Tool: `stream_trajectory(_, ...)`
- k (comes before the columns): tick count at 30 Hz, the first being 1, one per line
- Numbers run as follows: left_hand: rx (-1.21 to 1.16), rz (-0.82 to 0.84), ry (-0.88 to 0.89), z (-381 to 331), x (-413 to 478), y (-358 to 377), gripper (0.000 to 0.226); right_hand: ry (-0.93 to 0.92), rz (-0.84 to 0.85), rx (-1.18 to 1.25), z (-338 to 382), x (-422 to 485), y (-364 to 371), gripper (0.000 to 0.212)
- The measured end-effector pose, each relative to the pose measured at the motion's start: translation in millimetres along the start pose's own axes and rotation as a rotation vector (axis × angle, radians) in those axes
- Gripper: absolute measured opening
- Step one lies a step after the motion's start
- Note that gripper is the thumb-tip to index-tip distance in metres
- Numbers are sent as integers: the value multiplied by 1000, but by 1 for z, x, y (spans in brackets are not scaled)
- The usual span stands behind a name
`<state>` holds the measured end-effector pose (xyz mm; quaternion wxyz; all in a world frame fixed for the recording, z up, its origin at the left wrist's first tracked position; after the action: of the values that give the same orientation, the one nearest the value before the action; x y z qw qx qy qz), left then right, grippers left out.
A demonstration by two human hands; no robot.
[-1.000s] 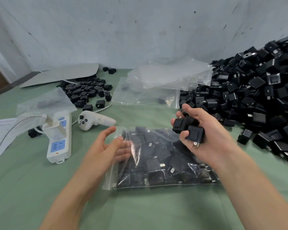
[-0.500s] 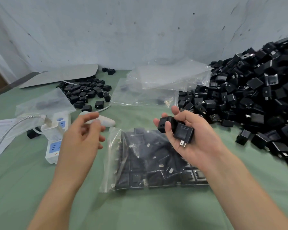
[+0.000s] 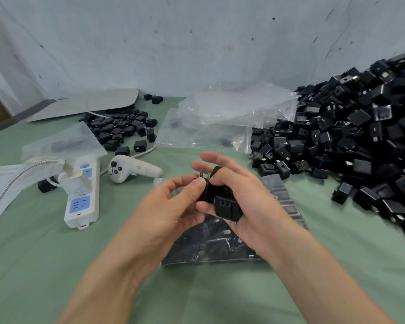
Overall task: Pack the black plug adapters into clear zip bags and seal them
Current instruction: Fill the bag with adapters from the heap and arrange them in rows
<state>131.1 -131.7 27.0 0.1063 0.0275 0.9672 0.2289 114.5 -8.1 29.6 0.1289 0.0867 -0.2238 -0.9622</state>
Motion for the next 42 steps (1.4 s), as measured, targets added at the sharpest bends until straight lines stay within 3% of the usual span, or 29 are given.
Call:
stream_trajectory(4,11,2,27,-6,-4,-15,40,-32,-41,-91,-1,1,1,34)
stream_trajectory(8,281,-356,229,-26,-6,-76,23,-25,-176,-4,6,4,-17,28)
stream_trajectory(11,498,-558,173,-24,-8,-115,28,-31,-225,41,15,4,-31,28)
stream_trajectory(17,378,-459,27,-1,1,-115,23,-36,-275,80,18,2,-43,27)
stream_trajectory(22,327,-319,4,7,6,-101,29,-33,-292,91,18,2,-45,27)
stream_trajectory(29,439,-372,55,10,4,-91,22,-16,-294,95,19,1,-47,27)
stream_trajectory(35,552,-285,64,12,2,-80,29,-23,-298,101,22,-1,-48,26)
stream_trajectory(40,435,-278,27,5,-5,-80,40,-20,-305,113,22,-1,-50,26)
stream_trajectory(42,502,-209,-1,4,-10,-75,37,-19,-310,114,23,-1,-51,26)
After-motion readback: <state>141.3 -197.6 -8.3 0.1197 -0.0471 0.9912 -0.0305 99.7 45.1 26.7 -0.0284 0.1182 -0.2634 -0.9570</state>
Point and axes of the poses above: each hand's wrist, its own x-axis towards the middle knuckle, its own y-axis out of the palm, z = x × y, the point moved 4 cm from there along x, towards the middle knuckle, and after that the axes turned 10 degrees about -x, right-handed, at the moved point
